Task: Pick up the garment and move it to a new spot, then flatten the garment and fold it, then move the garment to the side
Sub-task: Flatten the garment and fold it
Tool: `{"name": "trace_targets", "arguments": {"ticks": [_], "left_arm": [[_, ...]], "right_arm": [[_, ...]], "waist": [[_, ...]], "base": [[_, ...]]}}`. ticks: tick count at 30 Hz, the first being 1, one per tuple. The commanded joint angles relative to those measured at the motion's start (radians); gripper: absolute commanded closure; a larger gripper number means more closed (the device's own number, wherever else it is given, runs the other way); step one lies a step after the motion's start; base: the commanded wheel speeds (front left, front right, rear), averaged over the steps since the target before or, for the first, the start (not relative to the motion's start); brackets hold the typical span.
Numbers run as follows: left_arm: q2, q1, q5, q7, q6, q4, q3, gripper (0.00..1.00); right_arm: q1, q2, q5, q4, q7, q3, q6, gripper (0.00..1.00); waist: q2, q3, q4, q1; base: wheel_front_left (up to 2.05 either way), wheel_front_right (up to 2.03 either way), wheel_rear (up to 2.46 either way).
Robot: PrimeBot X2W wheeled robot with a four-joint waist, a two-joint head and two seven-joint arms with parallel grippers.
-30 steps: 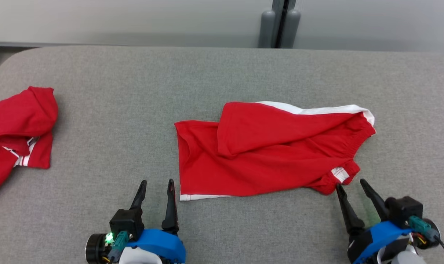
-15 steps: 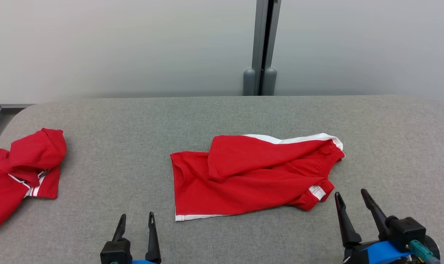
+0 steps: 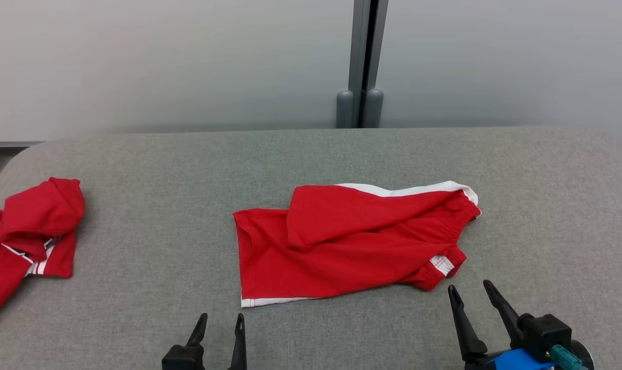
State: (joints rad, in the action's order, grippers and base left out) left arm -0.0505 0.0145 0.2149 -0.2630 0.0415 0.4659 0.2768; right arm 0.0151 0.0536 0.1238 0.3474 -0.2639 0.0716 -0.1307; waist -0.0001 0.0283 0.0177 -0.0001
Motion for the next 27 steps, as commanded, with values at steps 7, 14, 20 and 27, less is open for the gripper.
{"name": "trace_targets", "arguments": {"ticks": [7, 14, 20, 27], "left_arm": [[0.000, -0.084, 0.060, -0.003, -0.035, 0.069, 0.059, 0.00], [0.000, -0.139, 0.125, -0.003, -0.027, 0.131, 0.075, 0.00], [0.000, -0.151, 0.138, -0.003, -0.032, 0.142, 0.073, 0.00], [0.000, -0.159, 0.132, -0.003, -0.034, 0.133, 0.074, 1.00]], "right_arm": [[0.043, 0.016, 0.015, 0.001, -0.001, 0.021, 0.000, 0.00], [0.067, 0.040, 0.028, -0.006, -0.001, 0.027, 0.000, 0.00], [0.077, 0.046, 0.033, -0.009, -0.001, 0.027, 0.000, 0.00], [0.082, 0.051, 0.040, -0.014, -0.001, 0.036, 0.000, 0.00]], "waist": [[0.0001, 0.077, -0.024, 0.0001], [0.0001, 0.122, -0.046, 0.0001], [0.0001, 0.138, -0.054, 0.0001], [0.0001, 0.146, -0.055, 0.0001]], "base": [[0.00, 0.00, 0.00], [0.00, 0.00, 0.00], [0.00, 0.00, 0.00], [0.00, 0.00, 0.00]]}}
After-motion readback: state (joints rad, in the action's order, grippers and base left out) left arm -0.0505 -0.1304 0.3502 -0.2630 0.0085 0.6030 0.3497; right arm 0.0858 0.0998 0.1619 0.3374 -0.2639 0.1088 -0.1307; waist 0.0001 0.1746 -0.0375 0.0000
